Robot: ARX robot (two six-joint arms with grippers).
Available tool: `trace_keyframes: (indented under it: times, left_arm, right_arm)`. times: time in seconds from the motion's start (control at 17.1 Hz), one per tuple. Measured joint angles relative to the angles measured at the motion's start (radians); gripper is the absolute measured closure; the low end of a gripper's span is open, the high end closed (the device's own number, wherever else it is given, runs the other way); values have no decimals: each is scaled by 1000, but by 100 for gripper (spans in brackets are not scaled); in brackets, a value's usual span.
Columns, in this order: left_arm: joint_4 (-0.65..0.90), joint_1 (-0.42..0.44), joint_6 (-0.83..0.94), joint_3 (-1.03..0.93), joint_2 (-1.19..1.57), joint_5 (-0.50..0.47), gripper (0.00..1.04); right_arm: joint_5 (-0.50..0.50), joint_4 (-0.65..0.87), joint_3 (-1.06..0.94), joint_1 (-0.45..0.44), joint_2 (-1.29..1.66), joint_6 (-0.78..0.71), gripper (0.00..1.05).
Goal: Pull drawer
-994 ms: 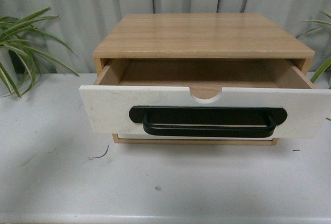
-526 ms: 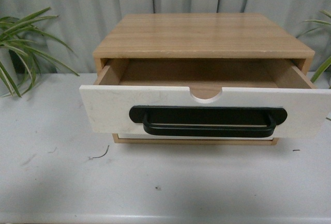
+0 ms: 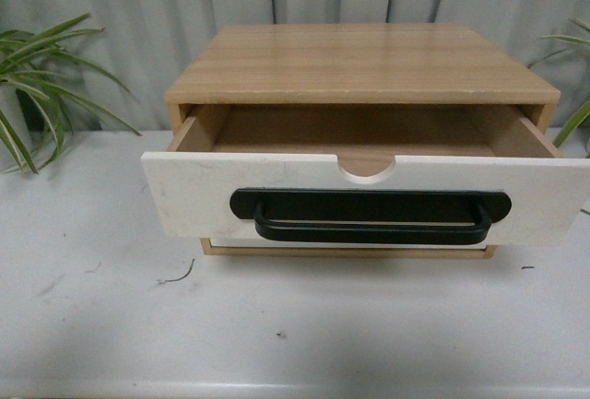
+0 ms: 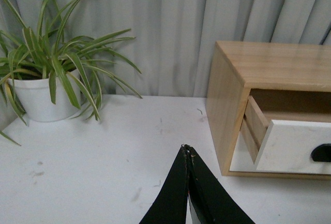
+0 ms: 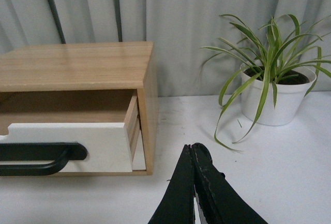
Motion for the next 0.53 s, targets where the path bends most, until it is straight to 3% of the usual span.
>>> trace_keyframes:
  times: [0.53]
  left_arm:
    - [-51, 0, 0, 0, -51, 0, 103]
  right_arm:
    - [0, -55, 0, 0, -49, 0, 103]
